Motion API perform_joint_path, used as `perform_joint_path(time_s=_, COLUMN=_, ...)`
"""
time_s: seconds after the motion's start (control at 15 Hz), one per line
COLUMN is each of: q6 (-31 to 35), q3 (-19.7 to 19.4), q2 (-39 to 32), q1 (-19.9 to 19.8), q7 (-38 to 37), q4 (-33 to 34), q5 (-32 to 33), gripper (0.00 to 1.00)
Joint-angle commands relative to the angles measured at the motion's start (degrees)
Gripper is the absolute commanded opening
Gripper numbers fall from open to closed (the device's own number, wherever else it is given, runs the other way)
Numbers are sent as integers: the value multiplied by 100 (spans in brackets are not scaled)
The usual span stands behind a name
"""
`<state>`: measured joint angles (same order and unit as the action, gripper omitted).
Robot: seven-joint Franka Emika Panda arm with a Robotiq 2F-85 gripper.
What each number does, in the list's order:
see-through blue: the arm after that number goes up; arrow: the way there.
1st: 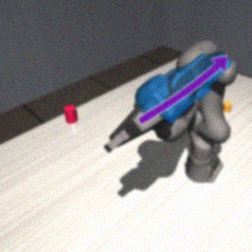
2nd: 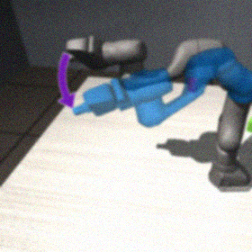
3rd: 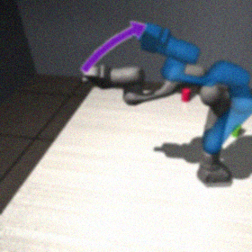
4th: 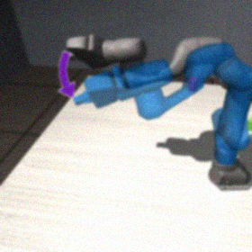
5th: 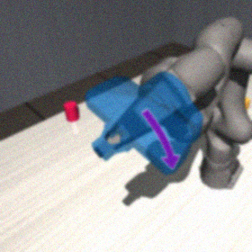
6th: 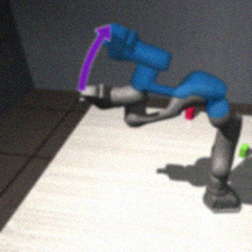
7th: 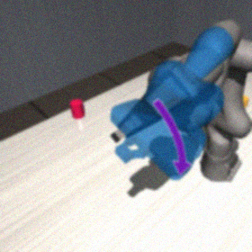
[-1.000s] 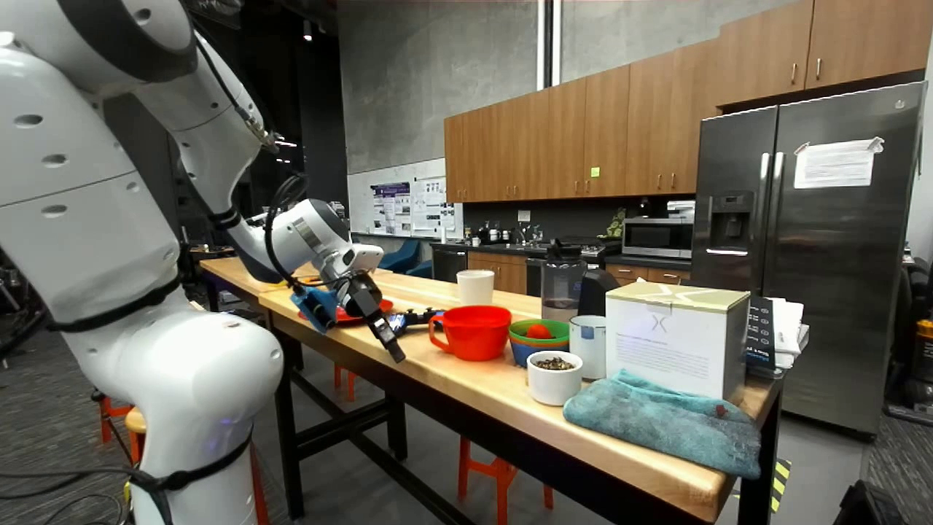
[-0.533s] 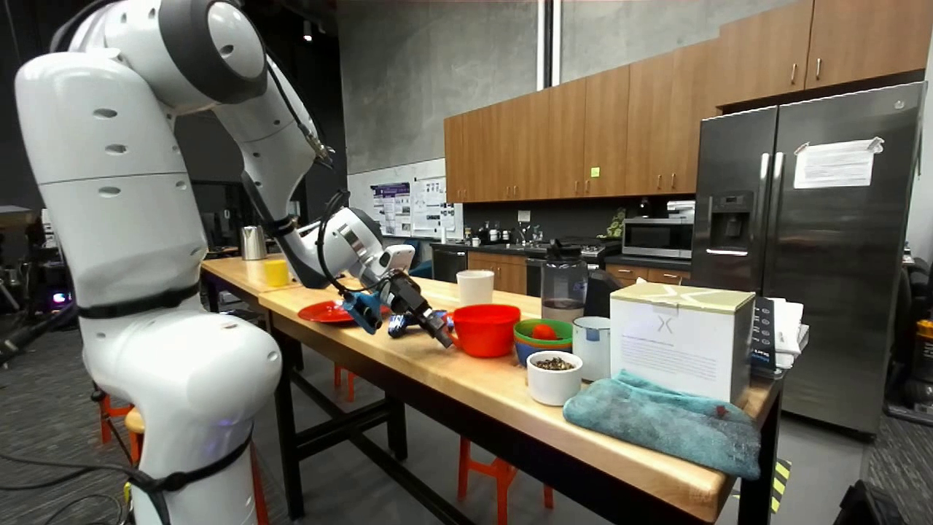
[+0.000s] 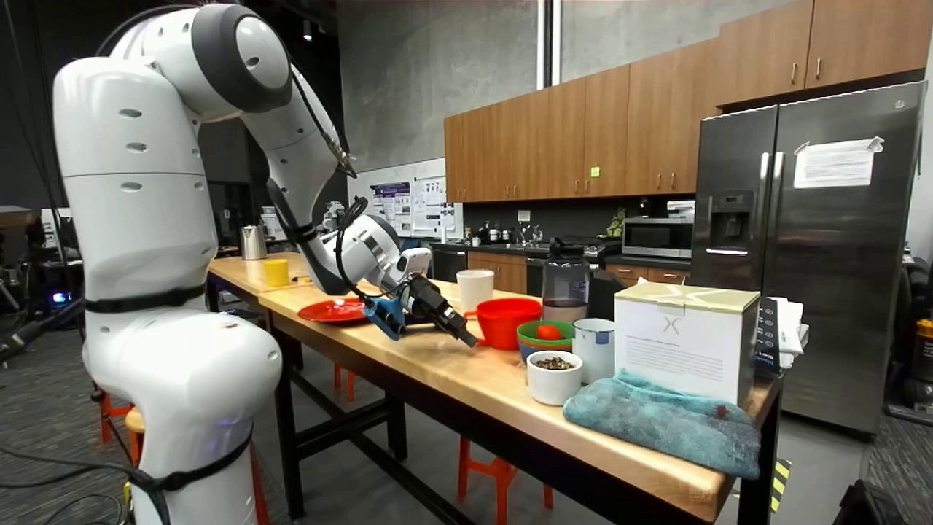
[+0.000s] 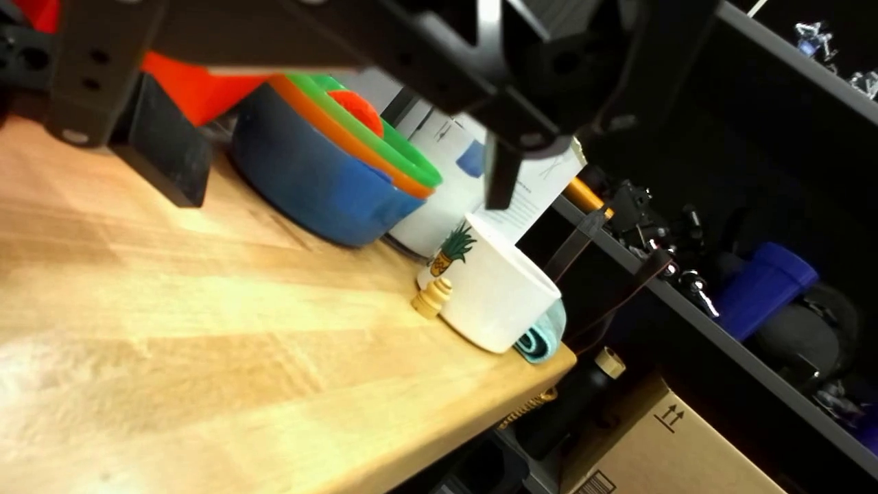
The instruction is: Push the game controller to the left and the red cup forward
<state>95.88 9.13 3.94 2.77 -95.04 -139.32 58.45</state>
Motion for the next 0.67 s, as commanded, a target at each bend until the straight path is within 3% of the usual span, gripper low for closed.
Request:
perform_joint_path(time_s=0.0, q6=-67, q3=-133, q2=-234, q1=90, q7=-208, q4=248, q5=176, gripper=100)
perform_joint_path(time_s=0.6, q6=173, q3=-158, q2=-948, q1=235, q7=-905, q4=877, q5=1260, gripper=100)
